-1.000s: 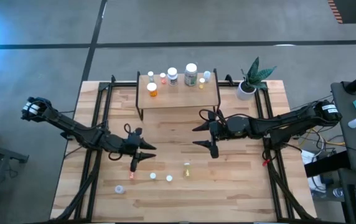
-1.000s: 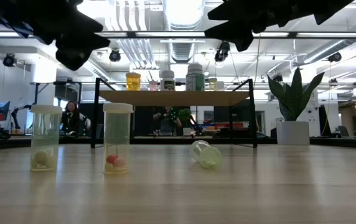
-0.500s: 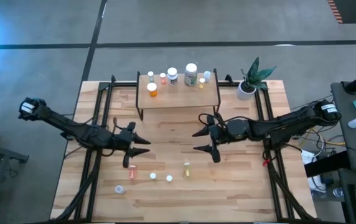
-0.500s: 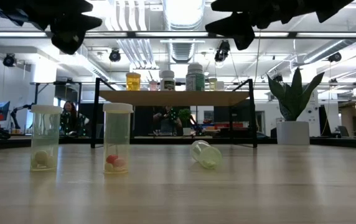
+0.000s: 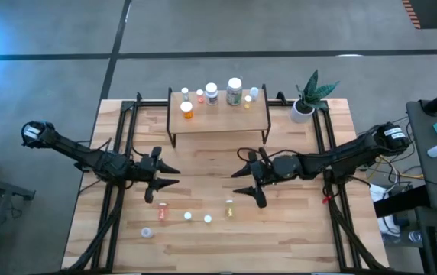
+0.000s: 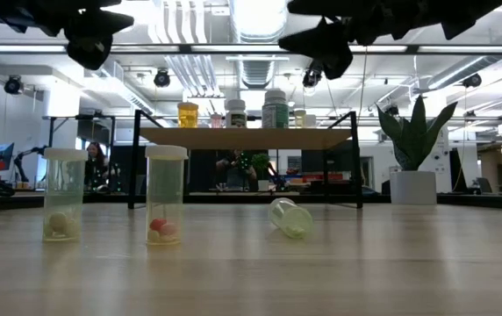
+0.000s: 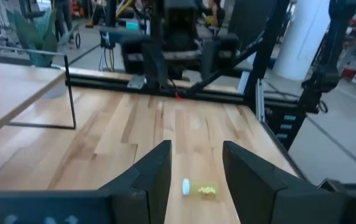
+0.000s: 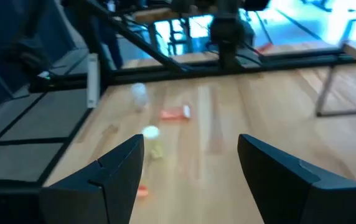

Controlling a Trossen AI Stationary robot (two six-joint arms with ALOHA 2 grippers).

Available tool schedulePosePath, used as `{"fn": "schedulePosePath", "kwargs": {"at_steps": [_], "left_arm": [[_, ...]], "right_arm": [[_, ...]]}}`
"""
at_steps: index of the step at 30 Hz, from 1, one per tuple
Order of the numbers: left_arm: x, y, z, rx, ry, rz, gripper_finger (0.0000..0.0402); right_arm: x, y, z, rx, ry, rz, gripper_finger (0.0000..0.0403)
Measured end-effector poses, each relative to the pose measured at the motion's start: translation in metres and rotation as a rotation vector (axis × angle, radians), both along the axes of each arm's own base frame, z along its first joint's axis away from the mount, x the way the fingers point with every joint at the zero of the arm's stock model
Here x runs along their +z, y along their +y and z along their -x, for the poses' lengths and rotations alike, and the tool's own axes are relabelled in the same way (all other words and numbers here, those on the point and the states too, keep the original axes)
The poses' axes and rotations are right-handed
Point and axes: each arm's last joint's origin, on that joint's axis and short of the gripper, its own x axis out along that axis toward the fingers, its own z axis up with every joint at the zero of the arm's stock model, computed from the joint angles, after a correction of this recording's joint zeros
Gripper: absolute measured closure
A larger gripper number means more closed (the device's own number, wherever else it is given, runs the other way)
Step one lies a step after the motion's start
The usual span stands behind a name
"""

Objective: Pick and place medicine bottles onto shelf by color
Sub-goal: Put the middle yellow medicine bottle on the shelf

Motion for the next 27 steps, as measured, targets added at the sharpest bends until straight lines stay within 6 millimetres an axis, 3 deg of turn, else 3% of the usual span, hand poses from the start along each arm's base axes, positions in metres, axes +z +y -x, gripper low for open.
{"fn": "schedulePosePath", "kwargs": {"at_steps": [8,13,27], "left_arm": [[-0.008,0.006,0.012,0.058,-0.010,0.028,0.0275],[-0.002,0.009,0.017,0.060,-0.058,0.046,0.0275],[-0.002,0.008,0.016,0.053,-0.049,0.061,0.0275]], "right_arm": [[-0.009,0.018,-0.007,0.053,-0.031,-0.012,0.0154],[-0.015,0.030,-0.008,0.081,-0.036,-0.018,0.0154],[-0.018,0.038,-0.017,0.087,-0.079,-0.064,0.0154]]}}
